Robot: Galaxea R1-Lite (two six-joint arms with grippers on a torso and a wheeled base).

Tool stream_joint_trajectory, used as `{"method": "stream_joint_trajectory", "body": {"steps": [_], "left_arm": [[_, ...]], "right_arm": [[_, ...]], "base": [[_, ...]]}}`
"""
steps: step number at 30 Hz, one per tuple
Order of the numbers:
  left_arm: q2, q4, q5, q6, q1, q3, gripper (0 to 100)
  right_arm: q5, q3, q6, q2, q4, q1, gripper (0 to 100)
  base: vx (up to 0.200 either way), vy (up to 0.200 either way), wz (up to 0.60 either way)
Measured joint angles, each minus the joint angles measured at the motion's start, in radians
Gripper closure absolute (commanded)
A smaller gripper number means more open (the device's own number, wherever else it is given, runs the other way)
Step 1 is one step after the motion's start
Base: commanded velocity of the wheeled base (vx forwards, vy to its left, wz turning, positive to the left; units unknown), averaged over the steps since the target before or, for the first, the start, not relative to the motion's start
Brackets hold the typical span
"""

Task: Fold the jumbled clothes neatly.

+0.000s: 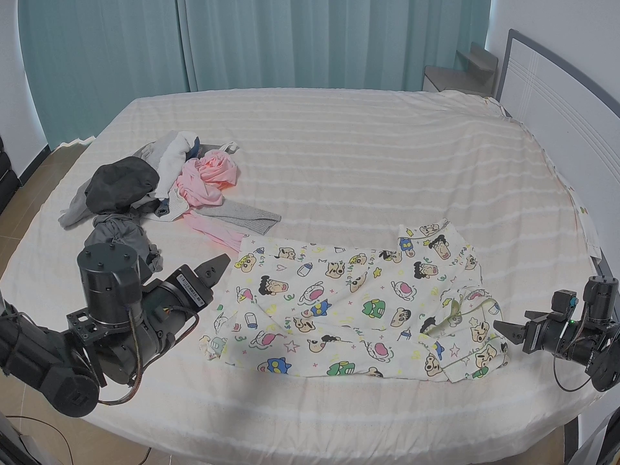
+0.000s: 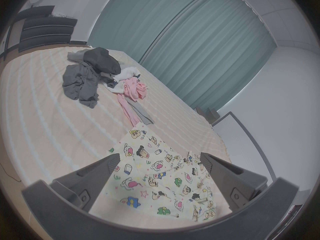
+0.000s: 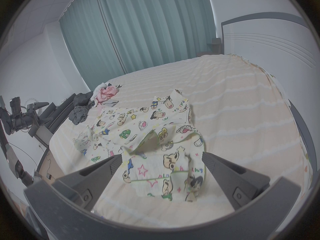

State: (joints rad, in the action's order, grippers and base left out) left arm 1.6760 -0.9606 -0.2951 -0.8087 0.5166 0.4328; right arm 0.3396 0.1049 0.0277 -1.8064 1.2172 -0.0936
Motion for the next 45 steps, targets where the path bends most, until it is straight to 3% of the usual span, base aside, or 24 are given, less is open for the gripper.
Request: {"method": "stream_joint_trajectory", "body": {"steps": [8, 11, 14, 19, 22, 31, 38, 45], "left_arm": [[0.112, 0.014, 0.001, 0.12, -0.055, 0.049, 0], [0.151, 0.083, 0.016, 0.138, -0.08, 0.065, 0], [0.174, 0.17, 0.084, 0.14, -0.091, 0.074, 0], [0.192, 0.252, 0.283, 0.149, -0.111, 0.09, 0], [0.215, 0.269, 0.337, 0.173, -0.121, 0.096, 0], [0.369, 0.231, 0.351, 0.242, -0.131, 0.118, 0], [0.482, 0.08, 0.345, 0.25, -0.131, 0.148, 0], [0.561, 0.051, 0.34, 0.251, -0.131, 0.159, 0]], "right_arm": [[0.0, -0.015, 0.0, 0.001, 0.006, -0.001, 0], [0.001, -0.025, 0.0, 0.003, 0.007, -0.002, 0], [0.002, -0.034, 0.0, 0.004, 0.006, -0.001, 0], [0.003, -0.051, 0.0, 0.007, 0.009, -0.001, 0], [0.003, -0.071, 0.001, 0.011, 0.029, -0.002, 0], [-0.003, -0.087, 0.05, 0.022, 0.085, -0.008, 0], [-0.004, -0.087, 0.055, 0.023, 0.089, -0.009, 0], [-0.003, -0.087, 0.057, 0.024, 0.089, -0.009, 0]], "base": [[0.0, 0.0, 0.0], [0.0, 0.0, 0.0], [0.0, 0.0, 0.0], [0.0, 0.0, 0.0], [0.0, 0.0, 0.0], [0.0, 0.0, 0.0], [0.0, 0.0, 0.0], [0.0, 0.0, 0.0]]}}
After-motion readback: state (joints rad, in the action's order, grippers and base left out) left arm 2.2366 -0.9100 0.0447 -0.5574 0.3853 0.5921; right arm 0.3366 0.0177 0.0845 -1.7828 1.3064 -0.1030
